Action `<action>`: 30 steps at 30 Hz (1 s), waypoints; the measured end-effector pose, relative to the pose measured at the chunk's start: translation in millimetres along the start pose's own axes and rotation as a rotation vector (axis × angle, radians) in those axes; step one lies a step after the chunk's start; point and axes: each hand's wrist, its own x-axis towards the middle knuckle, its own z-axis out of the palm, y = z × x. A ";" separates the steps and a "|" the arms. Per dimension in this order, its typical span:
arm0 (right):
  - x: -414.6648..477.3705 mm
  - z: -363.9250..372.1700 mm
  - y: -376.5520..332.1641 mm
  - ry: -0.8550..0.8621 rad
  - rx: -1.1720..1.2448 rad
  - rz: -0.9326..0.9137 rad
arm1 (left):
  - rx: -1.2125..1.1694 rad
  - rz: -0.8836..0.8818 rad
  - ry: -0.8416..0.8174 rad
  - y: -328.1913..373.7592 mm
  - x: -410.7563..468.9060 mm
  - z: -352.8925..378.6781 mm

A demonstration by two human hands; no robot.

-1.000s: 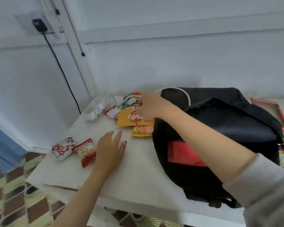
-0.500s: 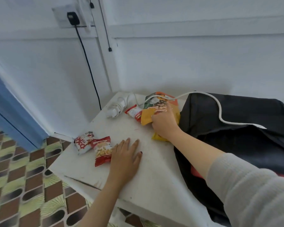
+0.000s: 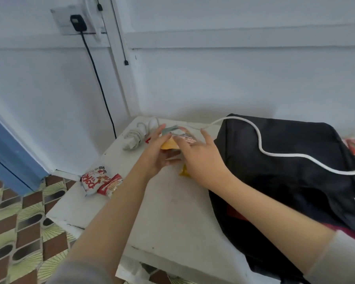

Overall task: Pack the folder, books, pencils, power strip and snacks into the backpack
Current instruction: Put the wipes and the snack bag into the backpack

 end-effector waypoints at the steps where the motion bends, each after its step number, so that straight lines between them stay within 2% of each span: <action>1: -4.5 -1.7 -1.0 -0.007 0.020 -0.007 | 0.000 -0.058 -0.057 4.2 2.1 0.8; 3: -12.7 -4.1 0.0 -0.029 0.070 -0.038 | 0.097 -0.139 -0.106 8.0 4.1 3.3; 5: -19.4 -11.1 1.8 -0.119 0.240 -0.014 | 0.186 -0.141 -0.019 7.3 4.7 4.4; 8: -20.1 -32.1 4.8 -0.302 0.697 0.319 | 0.213 -0.093 0.001 11.1 -2.6 0.5; 11: -12.7 -37.3 11.6 -0.228 0.959 0.707 | 0.181 -0.003 -0.005 23.6 -20.5 -3.8; 13: -7.3 -38.5 18.3 -0.182 1.104 0.879 | 0.159 0.049 -0.040 32.4 -34.2 -1.6; 15: -3.6 -44.2 23.4 -0.206 1.385 0.992 | 0.150 0.084 -0.096 38.9 -45.5 3.2; 18: -3.4 -54.9 31.7 -0.187 1.752 0.975 | 0.189 0.129 -0.175 44.5 -54.2 10.6; 21: -6.8 -69.0 36.6 -0.159 1.800 0.936 | 0.154 0.163 -0.269 47.8 -54.2 15.9; 27: -28.7 -106.3 64.7 -0.316 1.706 0.885 | 0.180 0.166 -0.242 45.0 -46.1 47.3; 30: -51.2 -122.1 74.4 -0.299 1.651 0.916 | 0.199 0.164 -0.272 36.1 -45.7 69.9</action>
